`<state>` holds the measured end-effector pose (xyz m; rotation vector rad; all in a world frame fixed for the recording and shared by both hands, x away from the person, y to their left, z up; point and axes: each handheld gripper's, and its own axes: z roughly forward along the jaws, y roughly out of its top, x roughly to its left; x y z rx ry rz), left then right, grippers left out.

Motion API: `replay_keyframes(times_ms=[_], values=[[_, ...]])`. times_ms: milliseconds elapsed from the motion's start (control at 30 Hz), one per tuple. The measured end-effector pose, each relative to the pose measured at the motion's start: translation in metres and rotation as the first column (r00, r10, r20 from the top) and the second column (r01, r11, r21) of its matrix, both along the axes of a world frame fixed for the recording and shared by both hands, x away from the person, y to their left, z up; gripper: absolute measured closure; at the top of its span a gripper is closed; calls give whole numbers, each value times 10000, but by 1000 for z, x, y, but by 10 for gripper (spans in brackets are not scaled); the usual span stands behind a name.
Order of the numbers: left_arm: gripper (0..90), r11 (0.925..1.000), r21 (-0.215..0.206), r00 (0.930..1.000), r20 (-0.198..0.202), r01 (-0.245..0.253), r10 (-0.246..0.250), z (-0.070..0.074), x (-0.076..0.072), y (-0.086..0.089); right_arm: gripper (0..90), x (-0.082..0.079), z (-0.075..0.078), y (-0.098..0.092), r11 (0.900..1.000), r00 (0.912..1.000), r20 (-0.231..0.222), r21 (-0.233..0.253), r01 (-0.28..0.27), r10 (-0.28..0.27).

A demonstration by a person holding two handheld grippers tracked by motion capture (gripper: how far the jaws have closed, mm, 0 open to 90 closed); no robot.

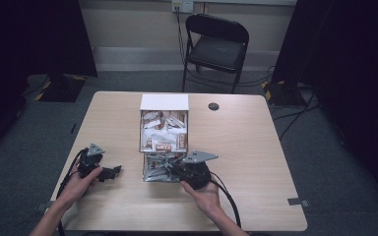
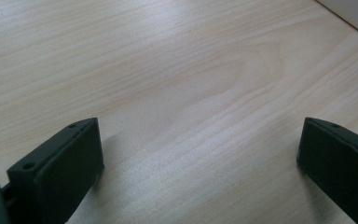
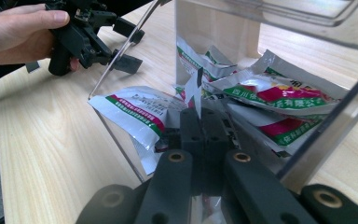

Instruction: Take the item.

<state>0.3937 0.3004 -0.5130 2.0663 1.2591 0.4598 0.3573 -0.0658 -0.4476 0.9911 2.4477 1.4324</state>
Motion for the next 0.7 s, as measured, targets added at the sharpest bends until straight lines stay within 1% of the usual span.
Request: replay_keyframes(times_ms=[267,300,333,567,700], values=[[0,10000,49,10000,2,22,-22,0,0,0,900,1,3,-4,10000,10000,70,-26,-18,18],[0,10000,34,10000,-8,22,-22,0,0,0,900,1,3,-6,10000,10000,89,-4,39,-39],[0,10000,34,10000,-6,21,-21,0,0,0,900,3,4,-9,9999,10000,42,119,63,-63],[0,10000,22,10000,1,8,-8,0,0,0,900,3,5,-10,9999,10000,78,143,34,-35],[0,10000,23,10000,-1,8,-8,0,0,0,900,2,7,-11,9997,9999,137,236,3,-6]])
